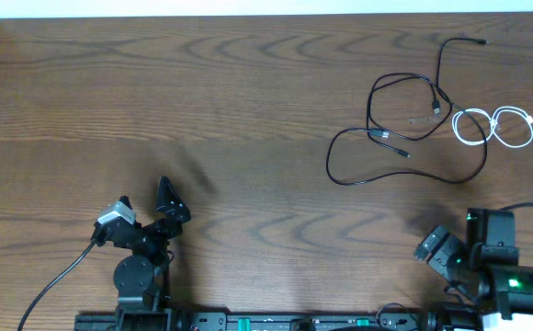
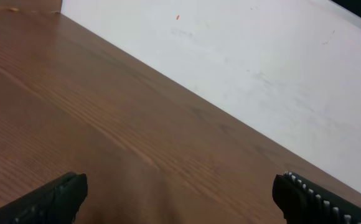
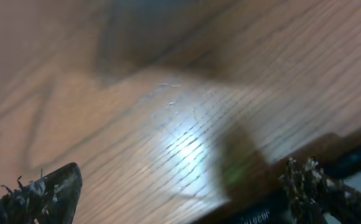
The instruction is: Untangle cables
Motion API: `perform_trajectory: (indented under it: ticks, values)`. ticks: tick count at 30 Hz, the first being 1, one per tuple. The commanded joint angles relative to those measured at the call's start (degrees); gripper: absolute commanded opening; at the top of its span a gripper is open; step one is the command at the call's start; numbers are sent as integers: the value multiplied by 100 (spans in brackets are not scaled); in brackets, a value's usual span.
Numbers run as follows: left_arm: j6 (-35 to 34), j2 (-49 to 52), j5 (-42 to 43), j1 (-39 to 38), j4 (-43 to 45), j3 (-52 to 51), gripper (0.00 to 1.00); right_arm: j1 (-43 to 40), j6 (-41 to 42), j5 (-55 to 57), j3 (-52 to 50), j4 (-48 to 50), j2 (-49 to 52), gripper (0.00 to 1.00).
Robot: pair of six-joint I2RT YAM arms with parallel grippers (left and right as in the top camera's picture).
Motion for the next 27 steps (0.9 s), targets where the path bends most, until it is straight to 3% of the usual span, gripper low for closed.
perform_trajectory:
  ticks: [1,15,27]
  values:
    - [120,-33,26,2,-201,-131,99,-31,273,-501,-446,286,46,99]
    - [120,-33,26,2,-201,-131,99,-4,278,-883,-804,258,111,99]
    - [120,-33,26,2,-201,-131,99,-33,275,-946,-852,223,-1438,99]
